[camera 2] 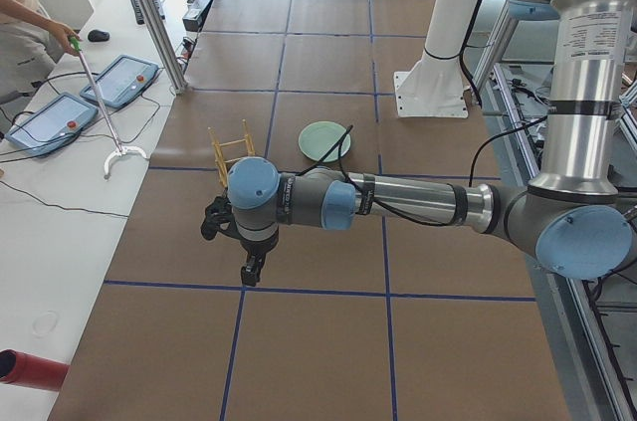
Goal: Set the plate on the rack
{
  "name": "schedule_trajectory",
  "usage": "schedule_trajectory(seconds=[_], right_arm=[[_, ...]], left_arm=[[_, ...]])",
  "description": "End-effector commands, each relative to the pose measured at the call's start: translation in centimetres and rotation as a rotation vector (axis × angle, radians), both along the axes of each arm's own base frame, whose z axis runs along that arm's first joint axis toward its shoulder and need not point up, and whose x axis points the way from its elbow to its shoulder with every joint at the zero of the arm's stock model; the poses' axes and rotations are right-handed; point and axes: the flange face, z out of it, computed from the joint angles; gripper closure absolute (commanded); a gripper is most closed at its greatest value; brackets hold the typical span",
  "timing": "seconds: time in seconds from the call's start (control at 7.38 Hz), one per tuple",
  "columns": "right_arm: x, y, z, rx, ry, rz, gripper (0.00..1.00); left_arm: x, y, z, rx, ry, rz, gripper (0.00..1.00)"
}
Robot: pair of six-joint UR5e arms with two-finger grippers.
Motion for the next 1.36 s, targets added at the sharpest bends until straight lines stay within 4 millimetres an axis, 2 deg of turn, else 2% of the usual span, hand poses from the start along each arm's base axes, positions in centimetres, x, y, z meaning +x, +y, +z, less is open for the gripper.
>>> schedule_trajectory(seconds=[0.0, 0.27, 0.41, 0.54, 0.68, 0.81, 0.95, 1.22], right_arm=[[0.0, 0.0, 0.1, -0.001, 0.0, 0.001, 0.0], [0.0, 0.0, 0.1, -0.001, 0.0, 0.001, 0.0], [0.0, 0.0, 0.0, 0.0, 0.0, 0.001, 0.0], [0.0, 0.0, 0.1, -0.001, 0.0, 0.001, 0.0], [0.0, 0.0, 0.1, -0.001, 0.0, -0.001, 0.0], [0.0, 0.0, 0.0, 0.0, 0.0, 0.001, 0.0], [0.0, 0.0, 0.1, -0.001, 0.0, 0.001, 0.0], [0.0, 0.0, 0.0, 0.0, 0.0, 0.001, 0.0]], left_arm=[[-0.3, 0.5, 1.8, -0.044, -0.042, -0.022, 0.0], [0.4, 2.2, 2.1, -0.057, 0.059, -0.011, 0.0], [0.6, 2.0, -0.1, -0.037, 0.073, -0.034, 0.0], [1.1, 1.9, -2.4, -0.119, 0.097, -0.146, 0.0], [4.7, 1.6, -6.0, -0.152, 0.116, -0.164, 0.0], [6.8, 1.5, -9.2, -0.161, 0.139, -0.178, 0.0], [10.3, 0.9, -11.8, -0.195, 0.188, -0.173, 0.0], [18.8, -1.7, -18.8, -0.317, 0.271, -0.254, 0.0]])
